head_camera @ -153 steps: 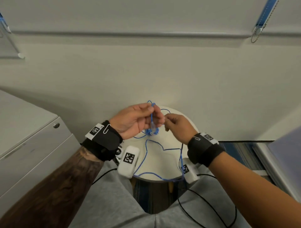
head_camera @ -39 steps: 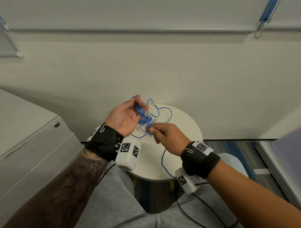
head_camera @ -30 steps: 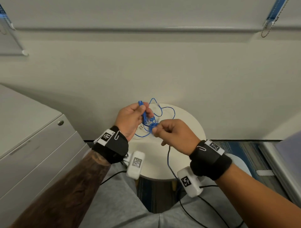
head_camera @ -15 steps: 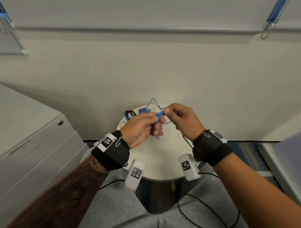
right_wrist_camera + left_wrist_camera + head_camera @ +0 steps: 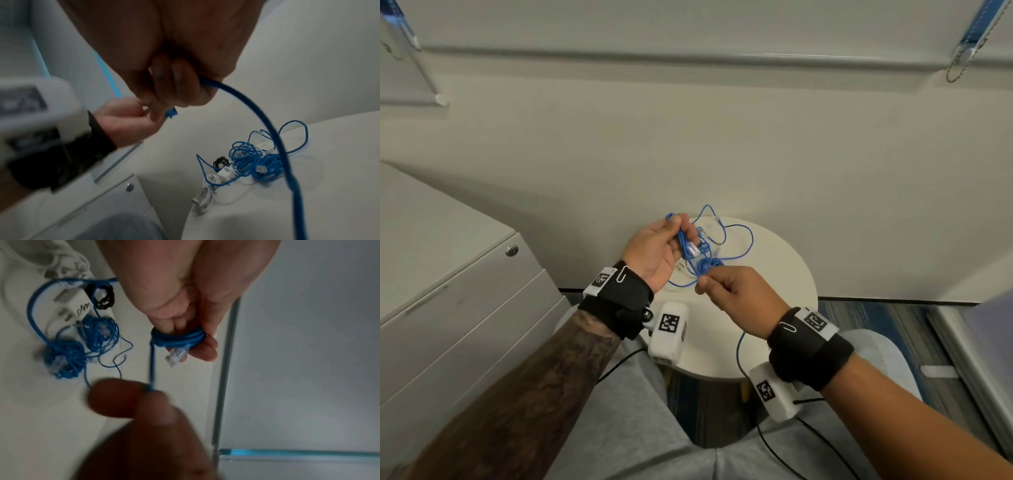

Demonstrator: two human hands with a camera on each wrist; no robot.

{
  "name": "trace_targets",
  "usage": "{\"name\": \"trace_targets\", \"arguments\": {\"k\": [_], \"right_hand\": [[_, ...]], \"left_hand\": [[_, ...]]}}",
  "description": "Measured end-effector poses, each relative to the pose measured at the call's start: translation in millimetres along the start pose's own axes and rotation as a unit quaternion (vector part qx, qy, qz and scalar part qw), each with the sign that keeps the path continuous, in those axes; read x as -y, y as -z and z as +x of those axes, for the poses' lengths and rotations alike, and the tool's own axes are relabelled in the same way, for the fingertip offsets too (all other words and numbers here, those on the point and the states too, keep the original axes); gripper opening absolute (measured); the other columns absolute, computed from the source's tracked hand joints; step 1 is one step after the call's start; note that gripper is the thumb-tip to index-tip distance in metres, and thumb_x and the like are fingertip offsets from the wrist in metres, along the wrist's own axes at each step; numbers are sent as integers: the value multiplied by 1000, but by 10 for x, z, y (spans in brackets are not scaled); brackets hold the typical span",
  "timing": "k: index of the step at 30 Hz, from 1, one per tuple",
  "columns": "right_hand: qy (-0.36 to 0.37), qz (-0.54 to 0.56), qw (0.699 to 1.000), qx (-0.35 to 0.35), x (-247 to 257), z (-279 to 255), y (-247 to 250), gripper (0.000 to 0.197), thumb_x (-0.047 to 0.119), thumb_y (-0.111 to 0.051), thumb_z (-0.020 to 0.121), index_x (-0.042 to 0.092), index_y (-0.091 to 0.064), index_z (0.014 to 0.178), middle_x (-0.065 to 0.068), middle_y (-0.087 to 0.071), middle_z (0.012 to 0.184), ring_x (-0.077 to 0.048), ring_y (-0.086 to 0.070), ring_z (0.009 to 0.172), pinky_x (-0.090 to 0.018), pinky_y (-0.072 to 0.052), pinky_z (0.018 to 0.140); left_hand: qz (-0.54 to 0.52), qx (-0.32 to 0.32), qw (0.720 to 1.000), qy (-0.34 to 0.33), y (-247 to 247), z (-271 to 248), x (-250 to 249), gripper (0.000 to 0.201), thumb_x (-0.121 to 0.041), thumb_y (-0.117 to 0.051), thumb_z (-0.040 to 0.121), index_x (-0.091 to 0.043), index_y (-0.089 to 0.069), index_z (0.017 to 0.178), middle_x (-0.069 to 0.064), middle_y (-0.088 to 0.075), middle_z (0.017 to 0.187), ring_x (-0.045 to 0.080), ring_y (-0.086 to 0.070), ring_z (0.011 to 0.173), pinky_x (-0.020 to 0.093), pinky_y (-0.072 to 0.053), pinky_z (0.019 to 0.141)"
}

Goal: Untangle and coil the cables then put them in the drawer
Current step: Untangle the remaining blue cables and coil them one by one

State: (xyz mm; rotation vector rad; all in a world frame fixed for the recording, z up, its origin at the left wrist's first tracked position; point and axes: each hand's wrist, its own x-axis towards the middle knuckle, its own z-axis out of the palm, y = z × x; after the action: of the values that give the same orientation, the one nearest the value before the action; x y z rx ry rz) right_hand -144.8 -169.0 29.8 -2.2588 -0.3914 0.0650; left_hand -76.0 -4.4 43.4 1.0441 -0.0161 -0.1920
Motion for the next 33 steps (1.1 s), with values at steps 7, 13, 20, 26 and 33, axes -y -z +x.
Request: {"name": "trace_targets", "arguments": {"k": [7, 13, 20, 26, 33], "right_hand": [[44, -69, 996, 24, 147, -36, 171, 38, 31, -60, 97, 33, -48, 61, 12, -46, 53, -7, -44, 53, -26, -33, 55], [84, -46, 995, -26, 63, 48, 474, 16, 26, -61, 97, 25, -68, 82, 11, -70, 74, -4, -61, 69, -32, -51, 69], [62, 64, 994, -55, -125, 175, 564, 7, 21, -68, 95, 16, -67, 90, 4, -70, 76, -15, -64, 74, -32, -52, 76], [-27, 170, 980, -101, -294, 169, 363, 16, 18, -57, 101, 9, -70, 102, 4, -63, 71, -5, -50, 56, -21, -44, 52], [-57, 133, 989, 10, -188, 42, -10, 24, 24, -47, 106, 18, -69, 100, 7, -56, 58, -7, -41, 47, -21, -41, 48]], "left_hand": [[242, 11, 968, -71, -14, -64, 218, 18, -9, -56, 97, -6, -70, 86, 5, -69, 82, 14, -67, 75, 27, -55, 76], [247, 111, 963, 0, -41, -230, 354, 34, -22, -42, 101, 1, -65, 93, 12, -64, 73, 23, -58, 68, 35, -45, 67], [240, 170, 955, 45, -116, -316, 218, 29, -15, -41, 89, -6, -69, 94, 16, -56, 80, 23, -54, 70, 33, -44, 66], [73, 177, 977, 96, -164, -323, 95, 28, -4, -31, 101, 1, -59, 98, 3, -51, 67, 15, -48, 56, 33, -50, 74], [-155, 85, 980, 95, -87, -166, 22, 24, -12, -36, 101, -3, -58, 104, 3, -64, 75, 14, -66, 70, 34, -50, 91]]}}
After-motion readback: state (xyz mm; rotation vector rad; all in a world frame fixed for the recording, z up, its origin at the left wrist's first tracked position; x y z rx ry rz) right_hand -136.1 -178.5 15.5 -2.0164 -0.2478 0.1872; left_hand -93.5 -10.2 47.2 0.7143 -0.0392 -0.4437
